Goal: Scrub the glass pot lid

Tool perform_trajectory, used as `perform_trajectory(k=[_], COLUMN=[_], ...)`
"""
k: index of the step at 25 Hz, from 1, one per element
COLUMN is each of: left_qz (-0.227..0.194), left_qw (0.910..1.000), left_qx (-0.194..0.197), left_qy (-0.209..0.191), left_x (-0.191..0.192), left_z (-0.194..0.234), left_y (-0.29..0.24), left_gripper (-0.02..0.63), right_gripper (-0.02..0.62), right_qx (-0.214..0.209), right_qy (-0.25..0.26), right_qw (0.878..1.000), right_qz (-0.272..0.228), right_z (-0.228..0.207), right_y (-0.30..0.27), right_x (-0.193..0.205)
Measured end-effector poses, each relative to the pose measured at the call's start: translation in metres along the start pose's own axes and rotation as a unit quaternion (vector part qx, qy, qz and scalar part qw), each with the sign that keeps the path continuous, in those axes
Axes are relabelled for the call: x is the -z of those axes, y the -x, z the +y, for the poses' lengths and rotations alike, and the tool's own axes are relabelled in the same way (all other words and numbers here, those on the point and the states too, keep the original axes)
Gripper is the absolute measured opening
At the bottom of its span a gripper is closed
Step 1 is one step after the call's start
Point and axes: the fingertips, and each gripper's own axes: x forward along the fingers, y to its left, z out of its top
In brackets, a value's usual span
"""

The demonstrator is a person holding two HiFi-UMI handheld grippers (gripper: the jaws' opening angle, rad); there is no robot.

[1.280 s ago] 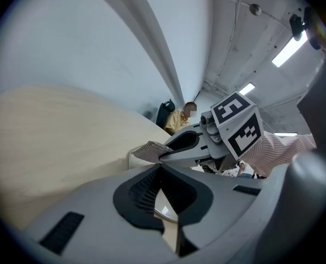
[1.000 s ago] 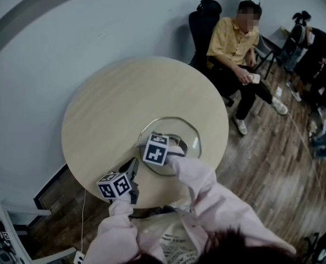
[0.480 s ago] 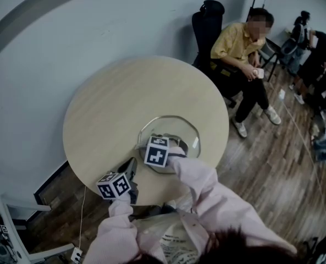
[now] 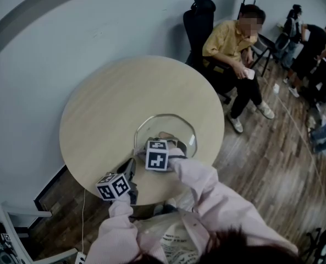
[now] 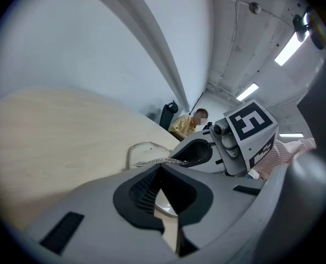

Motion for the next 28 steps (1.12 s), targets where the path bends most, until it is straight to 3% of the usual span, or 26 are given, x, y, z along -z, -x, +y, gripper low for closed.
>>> perform_trajectory(k=[28], left_qz=[0.036], left_qw=[0.9985], left_qx=[0.038], left_qy=[-0.014], left_x=[0.014], left_z=[0.000], left_y=[0.006], left_gripper=[-0.002], right_gripper=[0.087], right_qx=[0.002], right_qy=[-0.029], right_qw=[1.000], right_qz=[-0.009], right_z=[0.030], right_y=[0.007], right_x=[0.015])
